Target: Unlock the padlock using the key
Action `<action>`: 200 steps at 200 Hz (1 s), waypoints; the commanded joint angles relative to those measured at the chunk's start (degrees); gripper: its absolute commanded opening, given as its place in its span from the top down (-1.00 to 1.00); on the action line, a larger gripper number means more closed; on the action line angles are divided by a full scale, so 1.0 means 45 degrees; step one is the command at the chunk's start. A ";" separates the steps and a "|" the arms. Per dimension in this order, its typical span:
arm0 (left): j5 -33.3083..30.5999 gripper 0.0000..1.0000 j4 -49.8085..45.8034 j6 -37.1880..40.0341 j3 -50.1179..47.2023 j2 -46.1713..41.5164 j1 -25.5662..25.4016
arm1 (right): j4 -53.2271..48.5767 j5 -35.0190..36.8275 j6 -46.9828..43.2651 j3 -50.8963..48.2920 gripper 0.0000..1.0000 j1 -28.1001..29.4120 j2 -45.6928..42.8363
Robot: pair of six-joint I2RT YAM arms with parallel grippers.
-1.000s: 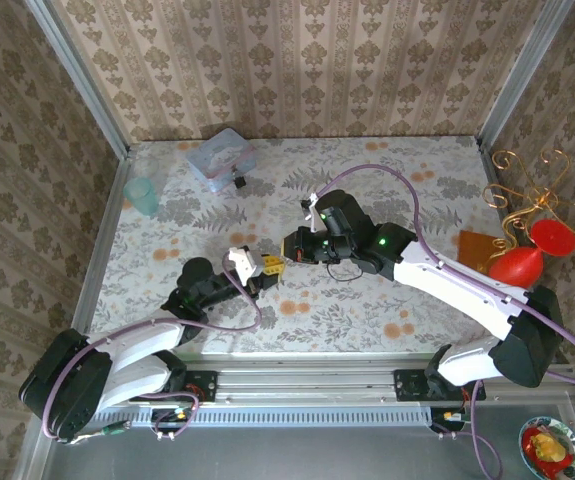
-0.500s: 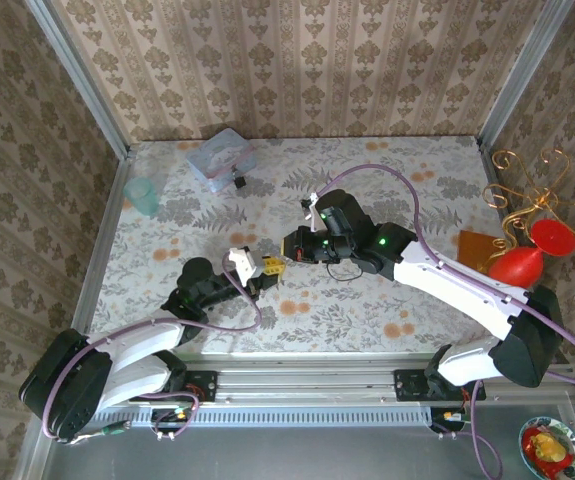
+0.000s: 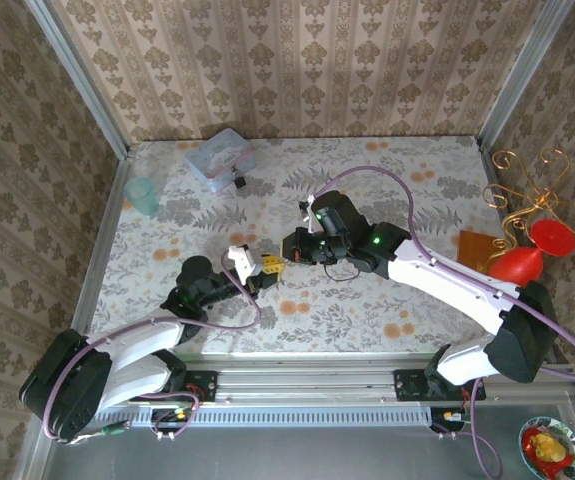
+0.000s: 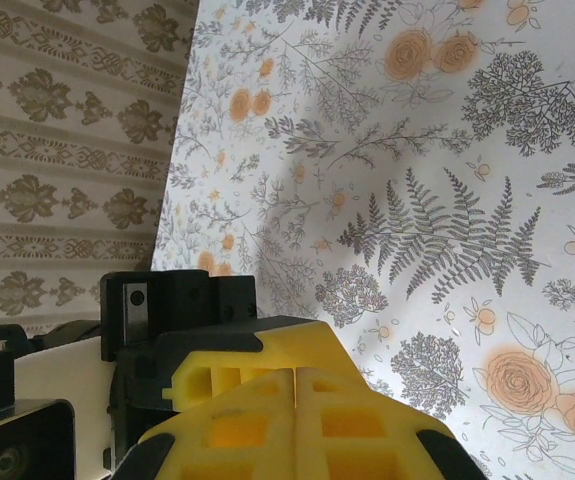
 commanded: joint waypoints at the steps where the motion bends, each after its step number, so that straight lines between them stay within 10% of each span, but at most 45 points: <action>1: 0.0475 0.82 -0.0022 0.0023 0.0308 -0.0157 0.0099 | 0.0195 -0.0005 0.0246 -0.0060 1.00 -0.0075 0.0059; 84: 0.0401 1.00 -0.1328 0.0359 0.0588 -0.0478 0.0177 | -0.0237 0.0405 -0.0704 0.0050 0.79 -0.0279 -0.0192; 117: 0.0257 1.00 -0.2710 0.0902 0.1002 -0.0713 0.0125 | 0.0254 0.0879 -0.2997 -0.0918 0.16 -0.0984 -0.1278; 200: 0.0619 1.00 -0.4178 0.1651 0.1512 -0.0693 -0.0701 | 0.3014 -0.0655 -1.1055 -0.5564 0.19 -0.0938 -0.5074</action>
